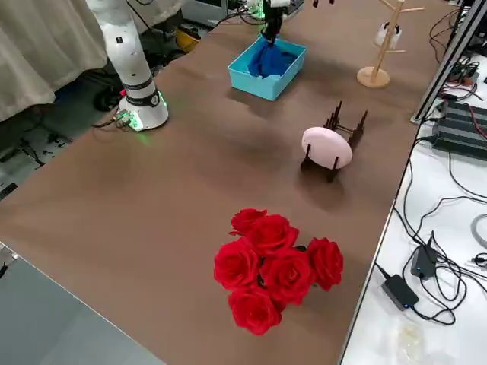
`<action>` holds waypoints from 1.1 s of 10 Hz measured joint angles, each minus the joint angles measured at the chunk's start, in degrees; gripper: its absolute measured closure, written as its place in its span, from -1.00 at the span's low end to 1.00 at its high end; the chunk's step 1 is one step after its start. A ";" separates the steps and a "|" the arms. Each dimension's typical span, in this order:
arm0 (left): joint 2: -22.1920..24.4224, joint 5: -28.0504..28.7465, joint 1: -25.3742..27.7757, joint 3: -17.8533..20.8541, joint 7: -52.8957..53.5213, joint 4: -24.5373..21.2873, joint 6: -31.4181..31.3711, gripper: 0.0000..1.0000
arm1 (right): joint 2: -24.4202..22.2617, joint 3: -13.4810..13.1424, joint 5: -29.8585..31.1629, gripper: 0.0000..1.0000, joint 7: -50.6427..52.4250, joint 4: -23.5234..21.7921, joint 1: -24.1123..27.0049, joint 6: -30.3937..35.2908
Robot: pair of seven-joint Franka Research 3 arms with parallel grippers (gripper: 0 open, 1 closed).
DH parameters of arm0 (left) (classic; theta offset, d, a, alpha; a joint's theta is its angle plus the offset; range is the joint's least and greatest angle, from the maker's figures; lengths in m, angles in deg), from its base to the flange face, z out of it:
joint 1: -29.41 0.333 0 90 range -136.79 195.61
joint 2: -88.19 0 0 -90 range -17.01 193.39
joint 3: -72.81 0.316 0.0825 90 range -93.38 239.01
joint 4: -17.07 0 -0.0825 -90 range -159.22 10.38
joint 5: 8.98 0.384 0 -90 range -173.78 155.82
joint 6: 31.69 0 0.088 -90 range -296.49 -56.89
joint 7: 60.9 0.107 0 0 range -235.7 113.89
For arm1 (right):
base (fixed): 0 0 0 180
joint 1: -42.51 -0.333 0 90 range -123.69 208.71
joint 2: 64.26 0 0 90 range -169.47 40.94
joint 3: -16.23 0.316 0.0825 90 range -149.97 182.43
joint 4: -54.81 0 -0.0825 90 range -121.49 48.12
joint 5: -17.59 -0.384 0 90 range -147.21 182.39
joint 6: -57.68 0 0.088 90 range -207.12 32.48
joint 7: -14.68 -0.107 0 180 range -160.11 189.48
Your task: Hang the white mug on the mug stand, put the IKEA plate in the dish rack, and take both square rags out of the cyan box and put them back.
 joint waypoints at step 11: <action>-21.18 12.20 -21.35 -0.56 -18.22 1.12 -18.42 -1.00 | -9.09 -0.23 6.17 0.94 23.25 3.92 28.05 16.99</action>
